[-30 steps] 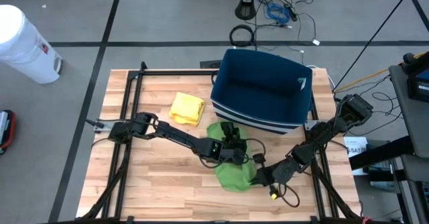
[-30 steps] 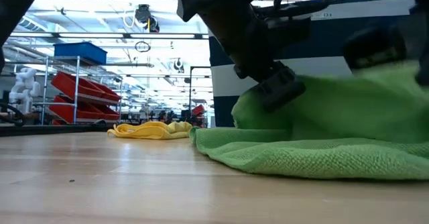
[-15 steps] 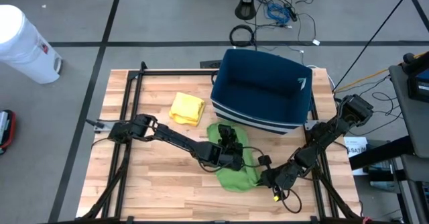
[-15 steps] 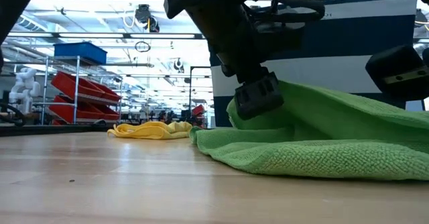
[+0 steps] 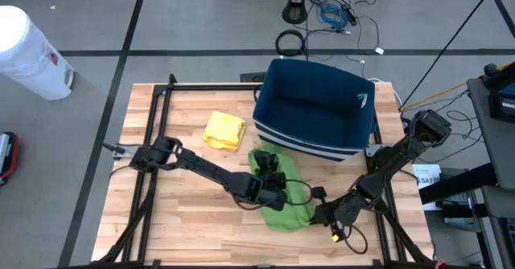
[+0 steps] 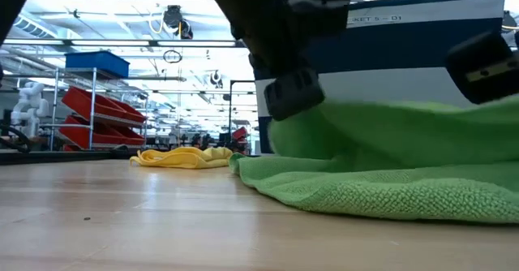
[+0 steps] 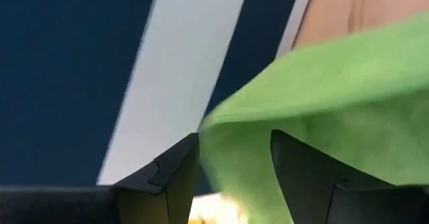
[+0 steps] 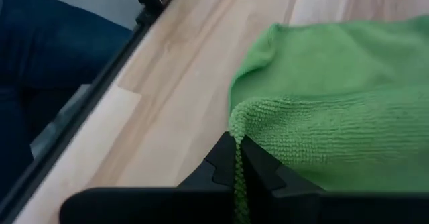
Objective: Fold towel
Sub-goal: Fold the green towel
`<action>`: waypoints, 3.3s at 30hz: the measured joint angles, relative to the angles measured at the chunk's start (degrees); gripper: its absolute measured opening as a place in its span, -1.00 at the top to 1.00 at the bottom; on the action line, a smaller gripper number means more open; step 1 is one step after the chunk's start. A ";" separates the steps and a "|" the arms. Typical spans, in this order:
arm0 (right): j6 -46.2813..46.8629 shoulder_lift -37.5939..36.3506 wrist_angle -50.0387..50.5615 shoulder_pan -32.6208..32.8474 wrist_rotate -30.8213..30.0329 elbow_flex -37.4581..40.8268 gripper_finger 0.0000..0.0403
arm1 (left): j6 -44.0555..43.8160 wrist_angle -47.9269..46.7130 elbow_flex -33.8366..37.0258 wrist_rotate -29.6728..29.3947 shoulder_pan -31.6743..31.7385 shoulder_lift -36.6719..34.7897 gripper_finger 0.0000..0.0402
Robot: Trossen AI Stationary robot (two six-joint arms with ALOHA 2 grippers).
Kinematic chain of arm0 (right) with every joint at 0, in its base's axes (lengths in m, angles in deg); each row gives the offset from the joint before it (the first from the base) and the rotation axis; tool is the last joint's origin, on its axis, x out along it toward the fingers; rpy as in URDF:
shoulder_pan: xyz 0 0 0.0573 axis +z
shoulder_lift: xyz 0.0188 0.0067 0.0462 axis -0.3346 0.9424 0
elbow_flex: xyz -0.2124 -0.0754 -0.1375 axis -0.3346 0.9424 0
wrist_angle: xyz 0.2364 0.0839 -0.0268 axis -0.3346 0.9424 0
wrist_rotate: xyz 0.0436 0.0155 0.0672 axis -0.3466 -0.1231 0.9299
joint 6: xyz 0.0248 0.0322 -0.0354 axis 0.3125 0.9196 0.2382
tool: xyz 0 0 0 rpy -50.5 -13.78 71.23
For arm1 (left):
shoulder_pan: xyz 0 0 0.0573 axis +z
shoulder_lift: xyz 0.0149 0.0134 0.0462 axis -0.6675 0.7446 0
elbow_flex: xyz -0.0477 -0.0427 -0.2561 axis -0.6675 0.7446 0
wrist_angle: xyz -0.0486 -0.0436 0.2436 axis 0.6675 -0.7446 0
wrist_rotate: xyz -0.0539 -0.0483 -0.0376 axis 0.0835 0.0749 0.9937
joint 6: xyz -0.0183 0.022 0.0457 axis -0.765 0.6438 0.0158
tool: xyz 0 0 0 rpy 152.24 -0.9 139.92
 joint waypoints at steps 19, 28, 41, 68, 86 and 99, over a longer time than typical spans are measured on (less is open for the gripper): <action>0.67 -2.51 1.39 0.73 0.30 0.00 1.00 | -12.97 -14.42 0.66 19.22 3.01 0.00 0.04; 1.35 -2.51 1.71 2.04 0.00 0.00 1.00 | -15.36 -6.32 4.15 32.25 6.23 0.02 0.04; 2.47 -2.51 3.77 2.23 -0.05 0.02 1.00 | -14.08 -5.95 3.96 46.72 8.68 -6.45 0.04; 0.81 -2.49 3.33 2.23 -0.16 0.02 1.00 | -4.89 -1.63 4.02 52.36 13.19 -3.17 0.85; -19.83 -15.60 -1.35 3.78 -0.20 0.04 1.00 | 15.17 -21.84 -6.01 40.17 4.15 -16.66 0.99; -48.56 -38.01 -14.99 8.45 17.19 0.00 1.00 | 8.84 -37.06 -21.04 30.62 -12.39 -25.21 1.00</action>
